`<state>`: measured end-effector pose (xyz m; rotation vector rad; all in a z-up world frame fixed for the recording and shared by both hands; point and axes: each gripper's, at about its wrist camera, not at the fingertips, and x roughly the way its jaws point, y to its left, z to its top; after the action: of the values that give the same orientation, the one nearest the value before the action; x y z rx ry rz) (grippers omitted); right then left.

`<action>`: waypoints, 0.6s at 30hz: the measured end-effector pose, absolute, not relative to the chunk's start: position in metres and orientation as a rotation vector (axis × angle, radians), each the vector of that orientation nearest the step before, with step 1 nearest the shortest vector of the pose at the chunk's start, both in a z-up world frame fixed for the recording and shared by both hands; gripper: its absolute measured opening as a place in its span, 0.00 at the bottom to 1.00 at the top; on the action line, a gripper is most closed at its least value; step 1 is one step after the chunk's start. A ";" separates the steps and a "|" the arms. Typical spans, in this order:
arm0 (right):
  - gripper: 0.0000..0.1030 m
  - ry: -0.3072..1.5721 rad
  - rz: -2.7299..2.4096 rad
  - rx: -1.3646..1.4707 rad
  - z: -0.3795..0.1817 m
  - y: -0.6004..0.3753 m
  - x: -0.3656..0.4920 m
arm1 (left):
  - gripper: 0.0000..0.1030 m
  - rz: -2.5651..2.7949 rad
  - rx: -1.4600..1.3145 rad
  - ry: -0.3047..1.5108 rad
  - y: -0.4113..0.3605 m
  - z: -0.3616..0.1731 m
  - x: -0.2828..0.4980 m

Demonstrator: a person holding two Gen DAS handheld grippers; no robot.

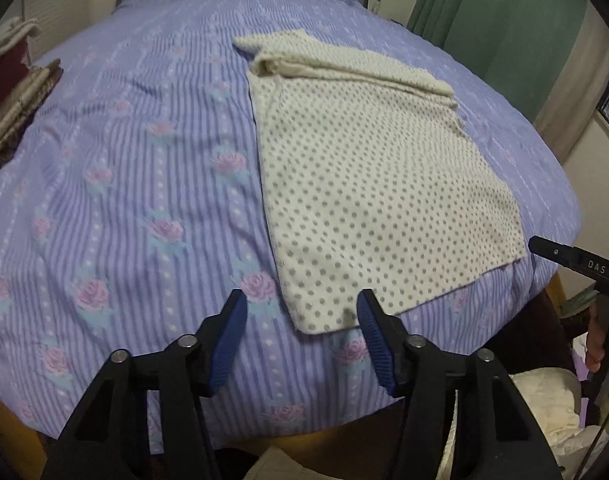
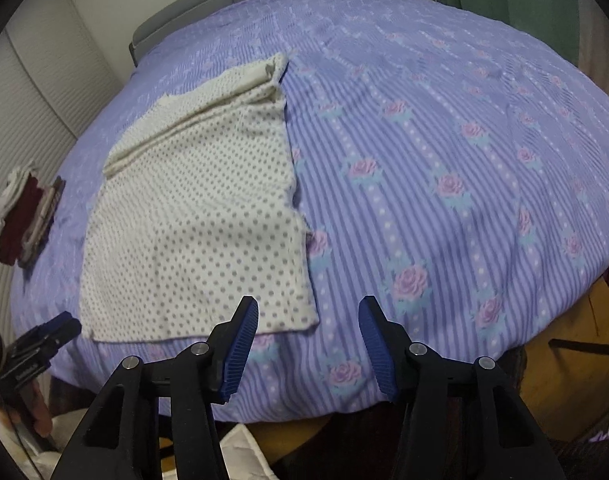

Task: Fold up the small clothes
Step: 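Move both open tools to the shirt hem, then grasp the hem corners with both tools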

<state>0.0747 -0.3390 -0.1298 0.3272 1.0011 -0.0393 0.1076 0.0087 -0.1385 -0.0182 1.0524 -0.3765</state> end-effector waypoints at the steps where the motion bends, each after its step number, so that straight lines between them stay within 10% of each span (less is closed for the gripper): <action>1: 0.49 1.008 -0.038 0.329 -0.132 -0.338 0.076 | 0.53 -0.381 -0.030 1.057 0.008 -0.141 0.108; 13: 0.32 1.034 -0.026 0.353 -0.159 -0.328 0.099 | 0.42 -0.417 -0.114 1.102 0.000 -0.160 0.123; 18: 0.09 1.026 -0.007 0.367 -0.155 -0.326 0.100 | 0.12 -0.446 -0.165 1.120 0.006 -0.154 0.126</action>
<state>0.0996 -0.3257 -0.1551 0.3667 1.0257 -0.0071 0.1264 0.0060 -0.1539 -0.1651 1.1203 -0.4455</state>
